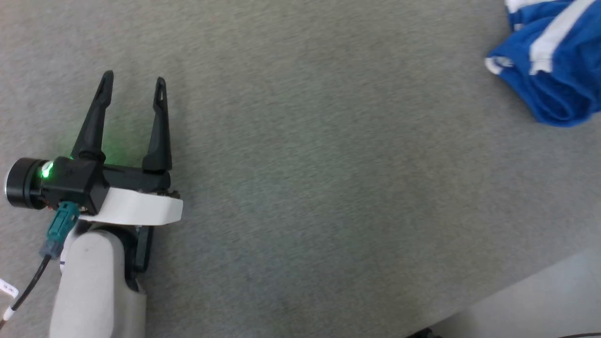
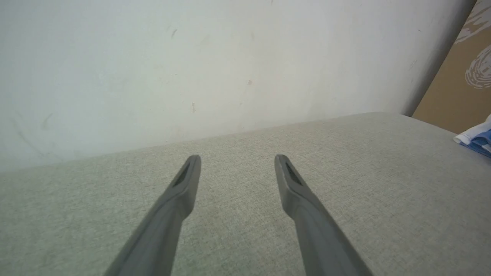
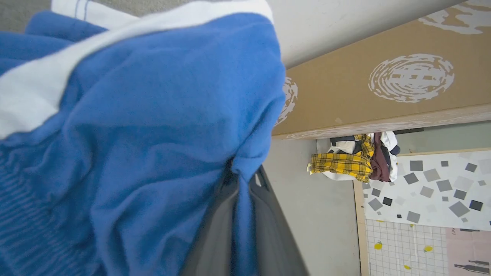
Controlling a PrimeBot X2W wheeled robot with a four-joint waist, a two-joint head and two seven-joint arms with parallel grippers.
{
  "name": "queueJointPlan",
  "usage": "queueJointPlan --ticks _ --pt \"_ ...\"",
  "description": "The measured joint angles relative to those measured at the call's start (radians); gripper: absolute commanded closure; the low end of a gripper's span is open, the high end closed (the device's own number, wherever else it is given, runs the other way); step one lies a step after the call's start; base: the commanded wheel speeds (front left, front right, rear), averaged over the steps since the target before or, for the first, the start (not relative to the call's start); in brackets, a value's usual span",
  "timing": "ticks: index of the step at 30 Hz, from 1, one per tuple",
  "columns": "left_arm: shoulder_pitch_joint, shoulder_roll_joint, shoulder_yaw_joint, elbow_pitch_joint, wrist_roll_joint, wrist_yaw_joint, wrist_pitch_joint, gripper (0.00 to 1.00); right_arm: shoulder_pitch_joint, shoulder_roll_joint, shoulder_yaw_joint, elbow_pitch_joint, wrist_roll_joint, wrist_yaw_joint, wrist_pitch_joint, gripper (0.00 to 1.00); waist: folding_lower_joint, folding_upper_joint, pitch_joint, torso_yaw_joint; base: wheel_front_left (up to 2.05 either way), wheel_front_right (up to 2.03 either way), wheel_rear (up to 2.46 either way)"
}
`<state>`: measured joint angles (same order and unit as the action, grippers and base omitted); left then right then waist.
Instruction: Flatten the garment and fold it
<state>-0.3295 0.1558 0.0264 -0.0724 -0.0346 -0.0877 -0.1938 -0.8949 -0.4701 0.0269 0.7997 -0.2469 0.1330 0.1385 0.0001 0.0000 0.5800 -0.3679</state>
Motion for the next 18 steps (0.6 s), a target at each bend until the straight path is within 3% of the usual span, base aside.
queueJointPlan --ticks 5,6,7,8,9,14,18 --pt "0.0 0.003 0.0 -0.008 -0.001 0.002 0.0 0.0 -0.002 0.004 -0.088 0.027 -0.055 0.0 -0.008 1.0 0.0 0.0 0.012 0.036 0.0 0.0 0.0" --pt "0.0 0.004 0.0 -0.007 -0.001 0.002 -0.001 0.0 -0.002 0.007 -0.106 0.03 -0.066 0.0 -0.008 0.88 0.0 0.0 0.011 0.041 0.0 0.0 0.0" --pt "0.0 0.003 0.0 -0.003 -0.003 0.004 -0.002 0.0 -0.001 0.012 -0.122 0.033 -0.078 0.0 -0.008 0.53 0.0001 0.0 0.007 0.044 0.0 0.0 0.0" --pt "0.0 0.002 -0.001 0.003 -0.006 0.005 -0.002 0.0 0.002 0.015 -0.132 0.033 -0.091 0.0 -0.008 0.09 0.0 0.0 0.002 0.047 0.0 0.0 0.0" --pt "0.001 0.0 -0.002 0.012 -0.01 0.005 -0.006 0.0 0.006 0.018 -0.148 0.033 -0.102 0.0 -0.008 0.0 0.0 0.0 -0.005 0.049 0.0 0.0 0.0" --pt "0.027 -0.026 -0.007 0.068 -0.028 0.018 -0.034 0.0 0.057 0.039 -0.207 0.01 -0.13 0.0 -0.039 0.0 -0.0001 0.0 -0.063 0.058 0.0 0.0 0.0" --pt "0.053 -0.048 -0.008 0.111 -0.046 0.029 -0.051 0.0 0.115 0.073 -0.233 -0.051 -0.076 0.0 -0.107 0.0 -0.0002 0.0 -0.131 0.068 0.0 0.0 0.0"
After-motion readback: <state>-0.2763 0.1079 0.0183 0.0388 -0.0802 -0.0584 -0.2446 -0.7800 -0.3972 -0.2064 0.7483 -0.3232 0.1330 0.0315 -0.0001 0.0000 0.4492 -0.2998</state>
